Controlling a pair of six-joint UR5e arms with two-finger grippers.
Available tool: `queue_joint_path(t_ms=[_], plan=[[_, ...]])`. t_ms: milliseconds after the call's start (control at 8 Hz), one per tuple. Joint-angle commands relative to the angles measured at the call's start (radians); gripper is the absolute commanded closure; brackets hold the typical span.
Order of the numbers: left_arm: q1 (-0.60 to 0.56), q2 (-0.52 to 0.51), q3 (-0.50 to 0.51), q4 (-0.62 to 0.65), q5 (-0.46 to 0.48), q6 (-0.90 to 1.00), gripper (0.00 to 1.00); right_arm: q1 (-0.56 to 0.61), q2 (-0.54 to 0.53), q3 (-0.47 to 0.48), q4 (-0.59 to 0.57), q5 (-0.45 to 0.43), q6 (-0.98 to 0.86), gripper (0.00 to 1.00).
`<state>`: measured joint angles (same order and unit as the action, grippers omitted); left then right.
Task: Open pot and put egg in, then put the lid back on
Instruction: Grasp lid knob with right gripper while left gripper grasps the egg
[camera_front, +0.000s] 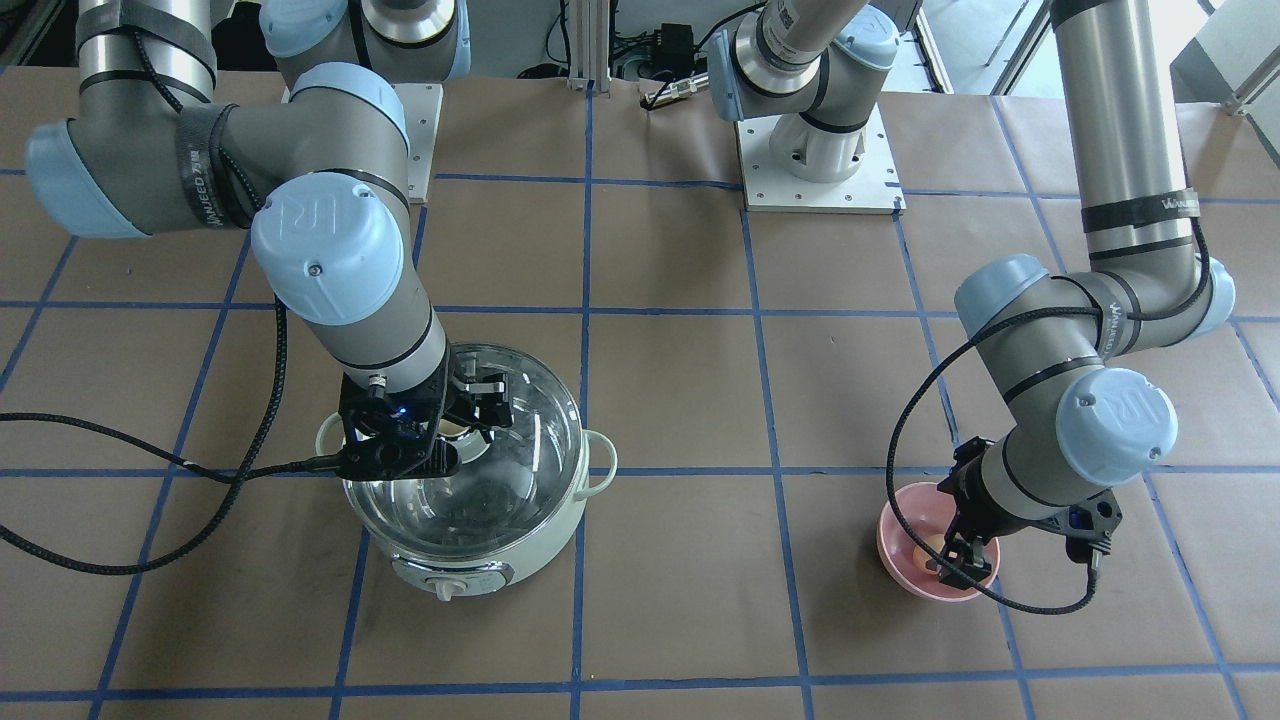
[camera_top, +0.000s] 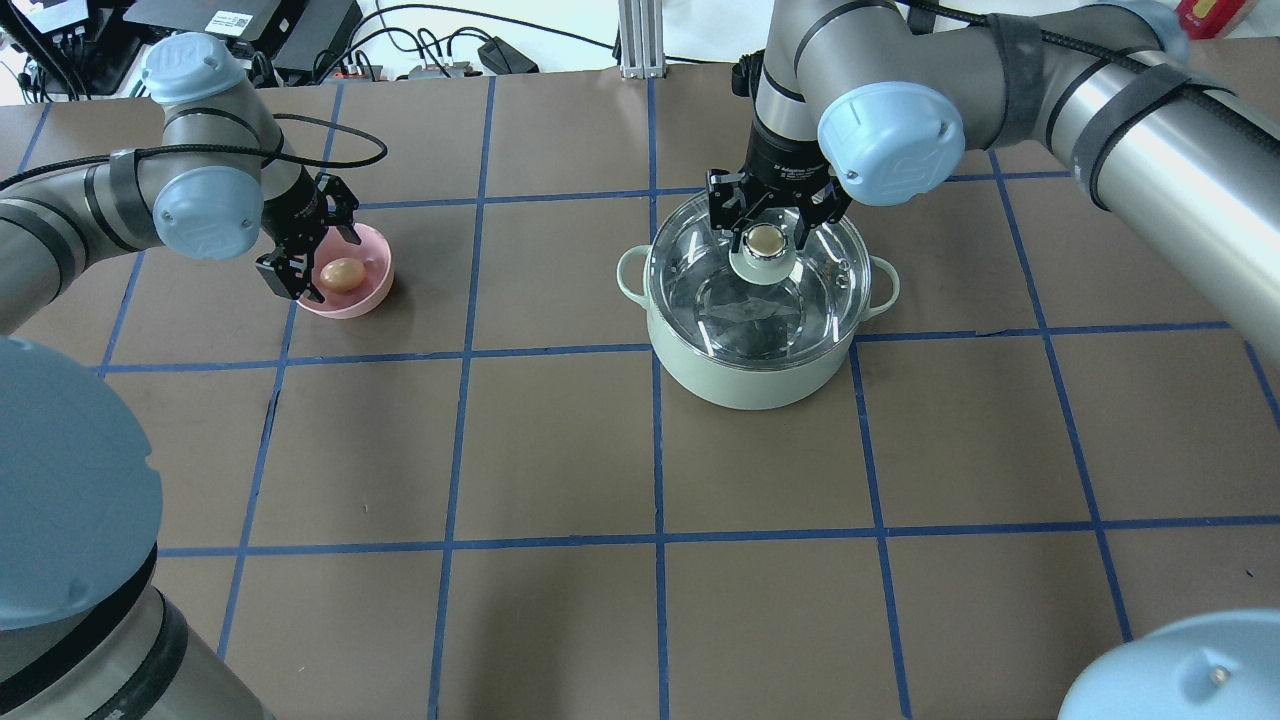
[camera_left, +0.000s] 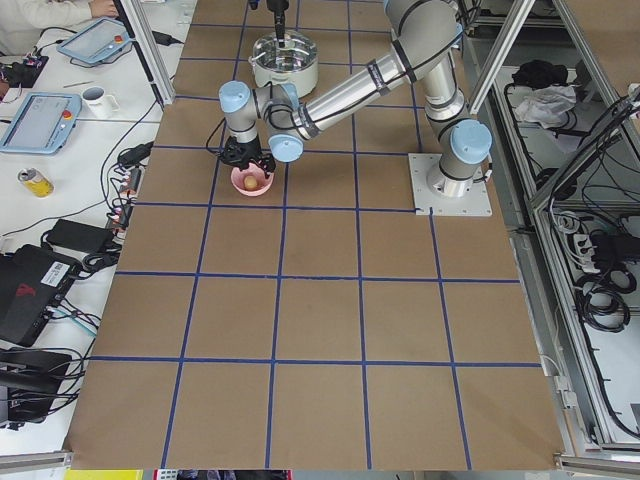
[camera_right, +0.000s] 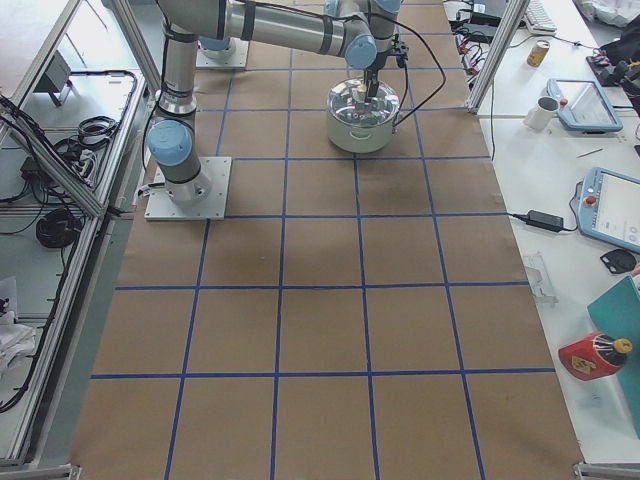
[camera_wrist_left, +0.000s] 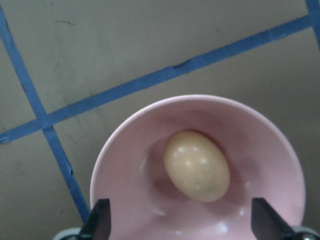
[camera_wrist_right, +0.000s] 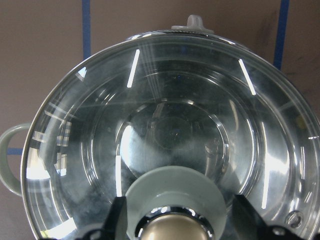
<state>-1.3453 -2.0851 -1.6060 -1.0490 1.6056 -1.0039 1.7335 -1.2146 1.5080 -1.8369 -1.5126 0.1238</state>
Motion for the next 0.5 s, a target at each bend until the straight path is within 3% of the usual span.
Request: queue_joint_path(t_ms=[0,125,250,375], plan=[[0.0,-0.021,-0.002,0.012,-0.006,-0.001,0.0,0.0,-0.008,0.0,0.007,0.032,0.005,0.66],[0.0,-0.036,-0.003,0.012,-0.007,-0.001,0.0,0.0,-0.013,0.0,0.013,0.038,0.013,0.93],[0.0,-0.046,-0.003,0.012,-0.007,0.001,0.0,0.0,-0.013,-0.006,0.022,0.037,0.013,1.0],[0.0,-0.046,-0.003,0.012,-0.006,0.002,0.0,0.0,-0.023,-0.011,0.024,0.037,0.013,1.0]])
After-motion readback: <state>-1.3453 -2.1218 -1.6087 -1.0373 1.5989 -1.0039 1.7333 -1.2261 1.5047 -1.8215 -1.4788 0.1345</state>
